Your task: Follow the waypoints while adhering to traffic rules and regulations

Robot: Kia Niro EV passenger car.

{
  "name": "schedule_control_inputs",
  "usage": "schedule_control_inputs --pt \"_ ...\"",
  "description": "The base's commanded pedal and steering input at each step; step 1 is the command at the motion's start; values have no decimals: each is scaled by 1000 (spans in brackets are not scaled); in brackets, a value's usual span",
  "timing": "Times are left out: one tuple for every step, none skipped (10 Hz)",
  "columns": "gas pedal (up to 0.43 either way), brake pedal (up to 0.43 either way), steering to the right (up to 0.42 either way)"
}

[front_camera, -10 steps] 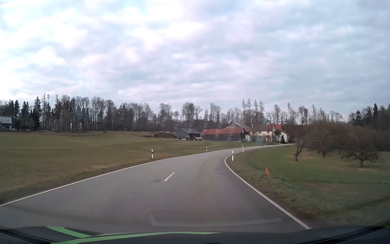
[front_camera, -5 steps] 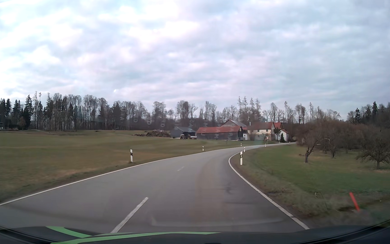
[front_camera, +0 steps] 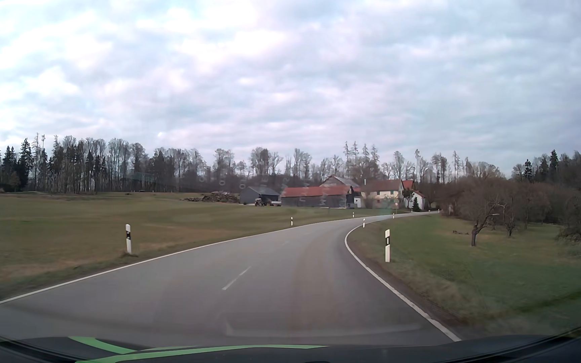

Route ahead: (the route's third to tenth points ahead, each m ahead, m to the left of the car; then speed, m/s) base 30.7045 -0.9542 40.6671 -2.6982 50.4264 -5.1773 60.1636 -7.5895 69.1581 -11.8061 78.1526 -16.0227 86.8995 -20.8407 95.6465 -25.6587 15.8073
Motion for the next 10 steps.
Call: schedule_control_inputs --pt "220 0 25" --pt "220 0 25" --pt "220 0 25" --pt "220 0 25" --pt "220 0 25" --pt "220 0 25" --pt "220 0 25" --pt "220 0 26" --pt "209 0 27" --pt "197 0 28"
